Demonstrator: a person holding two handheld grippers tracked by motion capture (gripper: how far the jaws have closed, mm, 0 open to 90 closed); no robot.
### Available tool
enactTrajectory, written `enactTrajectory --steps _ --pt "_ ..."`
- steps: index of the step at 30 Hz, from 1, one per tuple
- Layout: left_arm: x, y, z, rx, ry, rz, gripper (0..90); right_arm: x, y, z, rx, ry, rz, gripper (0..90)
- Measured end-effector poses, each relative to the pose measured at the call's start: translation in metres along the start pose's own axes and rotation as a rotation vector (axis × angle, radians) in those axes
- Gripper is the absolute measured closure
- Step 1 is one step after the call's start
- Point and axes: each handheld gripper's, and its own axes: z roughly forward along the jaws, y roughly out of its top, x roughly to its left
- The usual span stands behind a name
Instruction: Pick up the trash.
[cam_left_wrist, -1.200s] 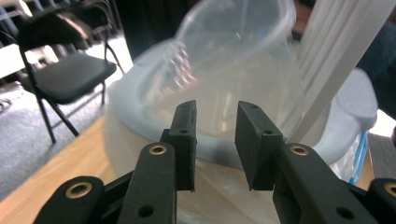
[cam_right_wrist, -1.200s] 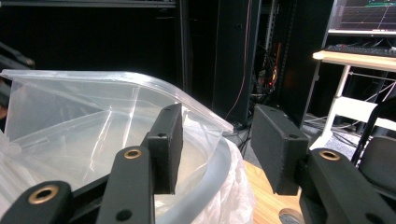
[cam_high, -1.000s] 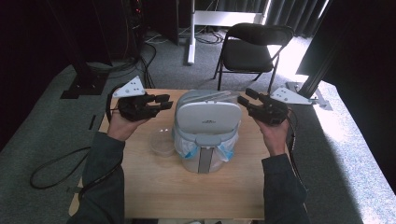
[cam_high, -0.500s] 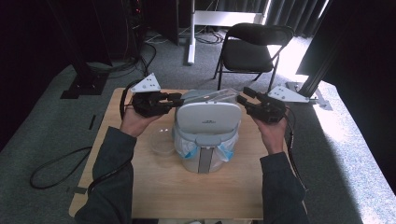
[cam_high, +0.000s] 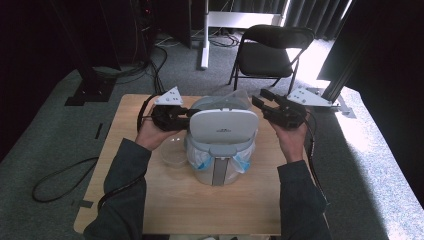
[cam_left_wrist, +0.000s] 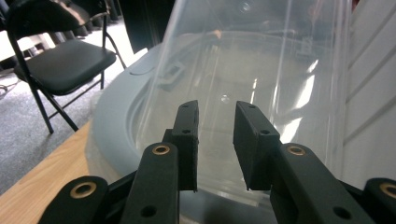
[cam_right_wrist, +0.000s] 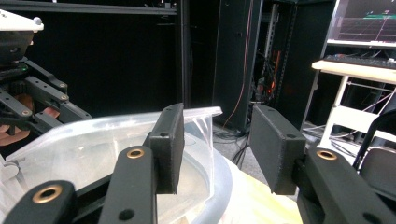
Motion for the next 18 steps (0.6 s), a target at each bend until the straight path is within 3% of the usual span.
enactTrajectory --steps 3,4,8,12,14,16,17,18 --pt "0.000 0.000 -0.002 -0.003 0.002 0.001 70.6 -0.001 0.000 -0.003 -0.008 -0.002 0.004 54.0" --pt "0.003 -0.001 -0.011 -0.029 0.022 -0.013 69.5 -0.003 -0.002 -0.007 -0.008 -0.010 0.004 53.5" --pt "0.003 -0.004 -0.013 -0.017 0.021 -0.011 68.8 -0.005 -0.004 -0.006 0.018 -0.010 0.006 53.2" --pt "0.001 -0.007 -0.005 0.002 -0.001 -0.001 68.1 -0.002 -0.006 0.005 0.046 0.049 0.025 54.7" --pt "0.001 -0.008 -0.004 -0.002 -0.001 -0.002 68.3 0.004 -0.006 0.010 0.055 0.042 0.005 56.0" --pt "0.002 -0.008 -0.004 -0.009 -0.004 -0.009 68.2 0.005 -0.006 0.010 0.050 0.049 0.004 55.8" --pt "0.001 -0.008 -0.005 -0.002 -0.001 -0.006 68.2 0.003 -0.006 0.008 0.026 0.075 0.017 55.1" --pt "0.001 -0.008 -0.005 0.001 0.000 -0.003 68.1 0.002 -0.005 0.006 0.022 0.067 0.017 54.6"
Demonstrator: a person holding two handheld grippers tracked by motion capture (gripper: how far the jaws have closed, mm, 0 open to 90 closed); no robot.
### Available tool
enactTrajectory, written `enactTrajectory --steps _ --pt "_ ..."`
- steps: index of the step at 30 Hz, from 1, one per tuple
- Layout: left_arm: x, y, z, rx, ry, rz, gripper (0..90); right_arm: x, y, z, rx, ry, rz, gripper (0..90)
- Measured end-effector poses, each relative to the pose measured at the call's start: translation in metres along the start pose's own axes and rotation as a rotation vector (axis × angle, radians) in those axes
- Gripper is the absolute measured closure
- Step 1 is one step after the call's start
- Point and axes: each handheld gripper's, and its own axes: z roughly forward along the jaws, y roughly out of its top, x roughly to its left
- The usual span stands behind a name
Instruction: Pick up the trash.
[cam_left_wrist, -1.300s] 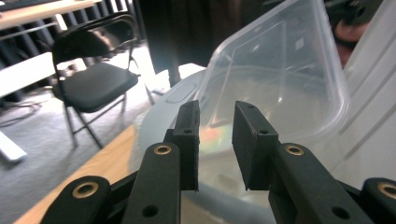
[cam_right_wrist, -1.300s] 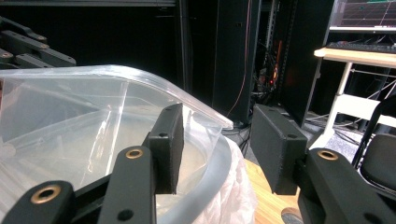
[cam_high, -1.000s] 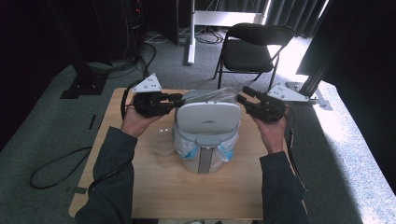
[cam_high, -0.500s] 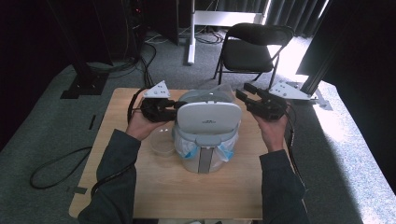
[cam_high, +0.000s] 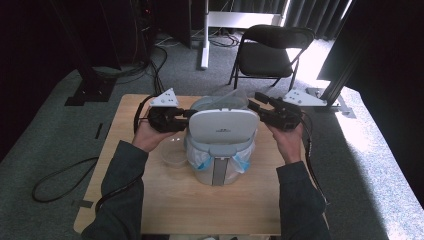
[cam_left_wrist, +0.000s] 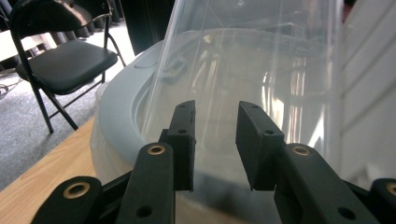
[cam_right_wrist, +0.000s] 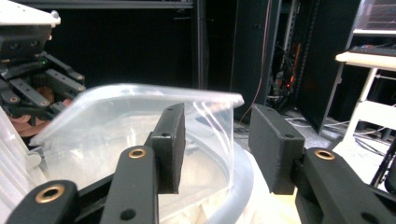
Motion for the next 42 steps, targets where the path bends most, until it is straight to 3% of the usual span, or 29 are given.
enactTrajectory --steps 3,8,12,15,25,28,32,38,42 --pt "-0.001 0.000 0.001 0.001 -0.006 0.001 68.1 -0.004 0.000 -0.005 -0.004 -0.027 0.016 54.1" --pt "-0.002 0.001 0.003 -0.001 -0.005 0.006 68.4 -0.005 -0.003 -0.001 0.061 -0.065 0.010 53.9" --pt "-0.002 0.002 0.004 -0.002 -0.007 0.002 69.0 -0.006 -0.004 0.005 0.077 -0.059 0.020 55.0" --pt "-0.002 0.003 0.005 -0.005 -0.005 0.001 69.0 -0.006 0.004 0.012 0.042 -0.027 0.067 56.5" --pt "0.000 0.002 0.004 -0.007 0.008 -0.006 69.1 -0.002 0.025 0.013 -0.042 0.060 0.068 56.8" --pt "0.000 0.001 0.005 -0.005 0.015 -0.008 69.1 0.000 0.028 0.014 -0.039 0.061 0.064 56.7" --pt "0.000 0.003 0.008 -0.001 0.010 -0.013 69.3 0.002 0.031 0.011 -0.065 0.099 0.068 55.7" --pt "-0.002 0.007 0.014 -0.004 0.006 -0.004 68.6 0.002 0.034 0.001 -0.107 0.102 0.050 54.8" --pt "-0.001 0.005 0.011 -0.021 0.017 -0.012 67.8 -0.005 0.032 -0.008 -0.102 0.057 0.058 54.4"
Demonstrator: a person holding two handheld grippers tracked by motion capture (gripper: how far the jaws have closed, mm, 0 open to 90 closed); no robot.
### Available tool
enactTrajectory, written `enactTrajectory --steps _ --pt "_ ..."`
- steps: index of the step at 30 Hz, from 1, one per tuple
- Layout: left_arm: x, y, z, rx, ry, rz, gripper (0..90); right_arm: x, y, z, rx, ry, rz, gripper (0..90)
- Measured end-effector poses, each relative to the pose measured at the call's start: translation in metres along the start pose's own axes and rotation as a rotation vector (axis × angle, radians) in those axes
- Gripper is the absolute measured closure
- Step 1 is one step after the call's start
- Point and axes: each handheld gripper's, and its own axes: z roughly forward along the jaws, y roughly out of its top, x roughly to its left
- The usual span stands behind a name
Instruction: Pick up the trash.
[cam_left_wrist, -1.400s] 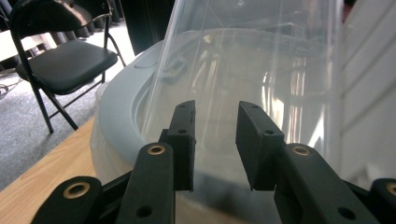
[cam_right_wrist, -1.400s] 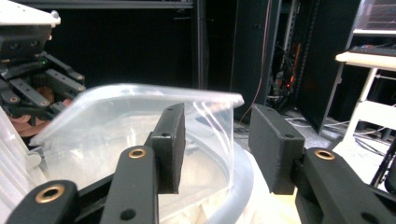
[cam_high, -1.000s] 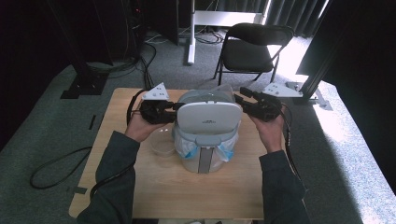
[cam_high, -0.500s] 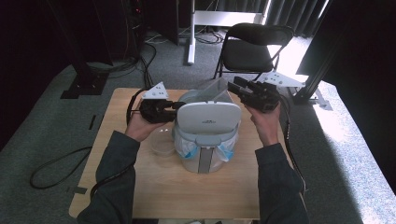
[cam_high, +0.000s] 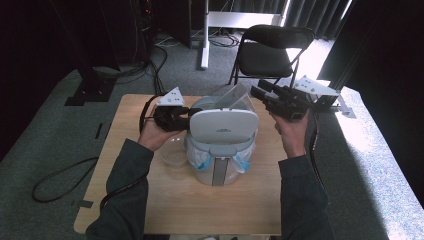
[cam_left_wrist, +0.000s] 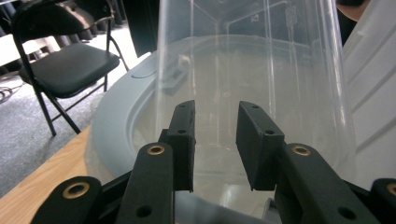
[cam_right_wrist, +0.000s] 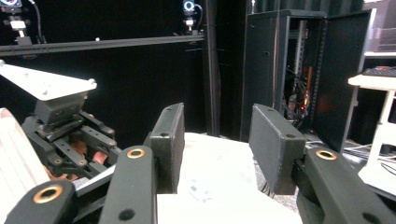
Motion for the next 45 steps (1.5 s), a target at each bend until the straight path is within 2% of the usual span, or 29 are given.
enactTrajectory --steps 4,6,9,12,15,17,19,21,26,33,43,45 --pt "0.003 -0.002 -0.001 0.006 0.007 -0.009 67.8 -0.007 -0.004 -0.003 0.019 -0.031 0.019 54.4" --pt "0.002 -0.002 0.001 0.020 -0.009 -0.004 67.9 -0.010 -0.006 0.000 0.041 -0.042 0.034 54.4" --pt "-0.001 -0.001 0.007 0.037 -0.026 0.011 70.0 -0.013 -0.010 0.010 0.097 -0.062 0.043 54.6" --pt "-0.003 0.000 0.013 0.042 -0.027 0.017 71.4 -0.012 -0.012 0.022 0.143 -0.076 0.031 55.4" --pt "-0.004 0.001 0.019 0.066 -0.033 0.026 71.4 -0.008 -0.007 0.028 0.121 -0.050 0.029 55.0" --pt "-0.004 0.002 0.019 0.057 -0.027 0.025 71.2 -0.002 -0.002 0.030 0.106 -0.018 0.006 54.3" --pt "-0.005 0.003 0.019 0.059 -0.015 0.027 71.1 0.004 0.002 0.030 0.109 -0.032 -0.038 53.9" --pt "-0.004 0.003 0.016 0.040 -0.025 0.019 70.0 0.006 0.003 0.027 0.108 -0.050 -0.054 53.9" --pt "-0.002 0.001 0.008 0.026 -0.008 0.009 68.7 -0.001 0.002 0.017 0.087 -0.061 -0.027 53.9" --pt "0.004 -0.002 -0.003 -0.004 0.007 -0.009 67.7 -0.005 -0.001 0.009 0.089 -0.079 -0.027 53.5" --pt "0.014 -0.016 -0.019 -0.009 0.038 -0.043 65.8 -0.014 -0.021 0.004 0.133 -0.113 -0.025 52.8" --pt "0.017 -0.019 -0.022 -0.022 0.036 -0.058 64.9 -0.016 -0.025 0.004 0.150 -0.126 -0.027 52.3"
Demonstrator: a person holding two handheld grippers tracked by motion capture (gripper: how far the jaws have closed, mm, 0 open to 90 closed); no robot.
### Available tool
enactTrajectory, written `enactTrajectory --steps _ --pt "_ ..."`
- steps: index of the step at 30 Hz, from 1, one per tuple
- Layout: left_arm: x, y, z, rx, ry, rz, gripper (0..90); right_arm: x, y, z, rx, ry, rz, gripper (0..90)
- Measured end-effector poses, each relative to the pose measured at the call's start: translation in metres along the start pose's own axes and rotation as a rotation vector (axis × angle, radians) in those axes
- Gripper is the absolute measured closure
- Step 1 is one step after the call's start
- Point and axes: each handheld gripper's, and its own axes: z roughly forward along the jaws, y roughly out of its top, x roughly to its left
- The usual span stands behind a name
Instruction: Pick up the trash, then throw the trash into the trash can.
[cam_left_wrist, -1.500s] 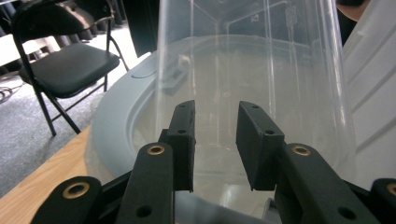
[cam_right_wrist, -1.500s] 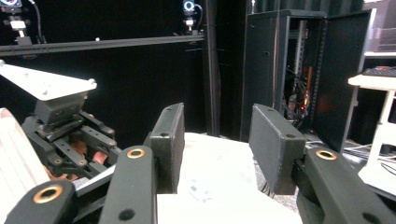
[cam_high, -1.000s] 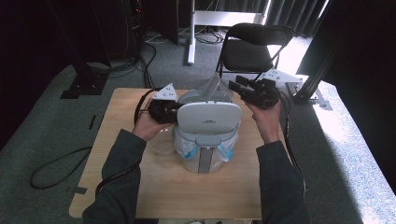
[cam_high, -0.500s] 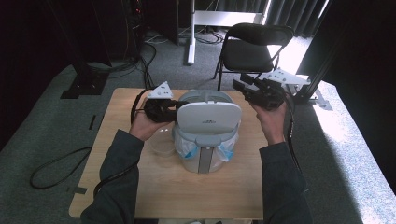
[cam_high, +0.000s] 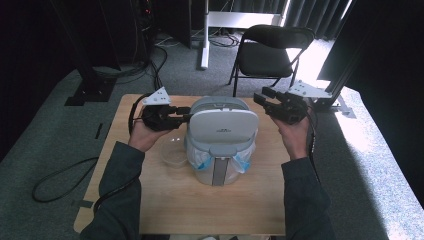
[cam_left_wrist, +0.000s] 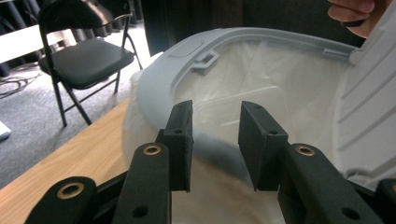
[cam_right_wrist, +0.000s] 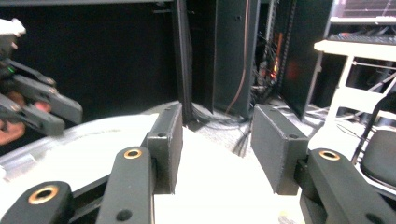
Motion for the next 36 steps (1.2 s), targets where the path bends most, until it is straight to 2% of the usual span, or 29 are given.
enactTrajectory --steps 10,12,17,18,21,33,36 --pt "0.011 -0.015 -0.013 -0.008 0.034 -0.043 63.8 -0.007 -0.021 -0.001 0.034 -0.027 0.010 49.1" --pt "0.013 -0.019 -0.014 -0.006 0.042 -0.050 62.9 -0.007 -0.024 -0.002 0.044 -0.042 0.000 48.5" --pt "0.021 -0.032 -0.018 -0.008 0.060 -0.085 60.2 -0.008 -0.033 -0.005 0.061 -0.068 -0.016 46.3" --pt "0.025 -0.040 -0.019 -0.002 0.078 -0.102 60.2 -0.009 -0.035 -0.006 0.066 -0.074 -0.018 46.2" --pt "0.030 -0.050 -0.021 0.006 0.096 -0.120 59.6 -0.013 -0.046 -0.009 0.071 -0.095 -0.010 45.1" --pt "0.040 -0.085 -0.012 0.051 0.130 -0.172 59.6 -0.016 -0.081 -0.013 0.117 -0.177 -0.030 44.7" --pt "0.041 -0.092 -0.008 0.066 0.144 -0.176 59.6 -0.017 -0.088 -0.014 0.124 -0.180 -0.009 44.7"
